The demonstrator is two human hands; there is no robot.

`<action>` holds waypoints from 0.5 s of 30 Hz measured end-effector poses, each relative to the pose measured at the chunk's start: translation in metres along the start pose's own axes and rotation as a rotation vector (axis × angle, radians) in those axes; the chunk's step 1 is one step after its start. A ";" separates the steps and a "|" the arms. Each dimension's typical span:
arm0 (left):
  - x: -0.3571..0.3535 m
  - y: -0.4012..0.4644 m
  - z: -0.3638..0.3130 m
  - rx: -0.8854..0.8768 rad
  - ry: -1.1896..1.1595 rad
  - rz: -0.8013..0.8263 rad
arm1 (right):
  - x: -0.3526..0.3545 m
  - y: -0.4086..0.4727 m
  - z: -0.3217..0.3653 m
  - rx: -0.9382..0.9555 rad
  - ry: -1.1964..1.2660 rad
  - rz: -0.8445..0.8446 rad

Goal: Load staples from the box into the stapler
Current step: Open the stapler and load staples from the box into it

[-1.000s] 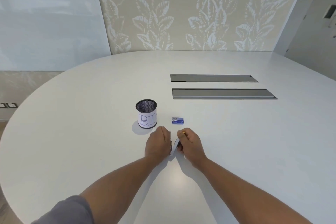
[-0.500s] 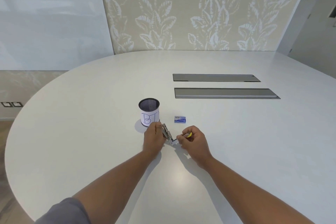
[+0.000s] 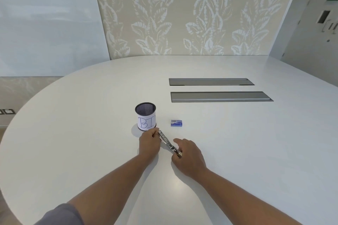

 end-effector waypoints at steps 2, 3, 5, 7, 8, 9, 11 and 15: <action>-0.003 -0.001 -0.006 -0.053 0.050 0.016 | 0.000 -0.001 0.001 0.013 -0.046 -0.002; -0.006 -0.002 -0.007 -0.070 0.080 0.032 | 0.000 -0.001 0.001 0.013 -0.052 0.005; -0.010 -0.002 -0.007 -0.071 0.113 0.056 | 0.001 -0.001 0.003 0.019 -0.063 0.007; -0.011 -0.001 -0.004 -0.056 0.129 0.056 | 0.001 0.002 0.003 0.013 -0.058 0.008; -0.011 0.000 -0.003 -0.047 0.129 0.054 | 0.001 0.003 0.001 -0.010 -0.029 0.024; -0.013 0.000 -0.003 -0.045 0.128 0.055 | -0.001 0.005 -0.002 -0.039 0.011 0.053; -0.016 0.001 -0.004 -0.055 0.148 0.066 | -0.005 0.009 -0.006 -0.078 0.055 0.116; -0.024 0.000 -0.005 -0.082 0.202 0.114 | -0.007 0.013 -0.009 -0.107 0.026 0.133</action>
Point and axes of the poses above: each hand's wrist, its own y-axis towards the middle knuckle, its own x-axis out of the back of the hand, z = x × y, the point moved 10 cm from there along y, towards the middle knuckle, and after that the axes turned 7 degrees about -y, right-handed, at the moved point
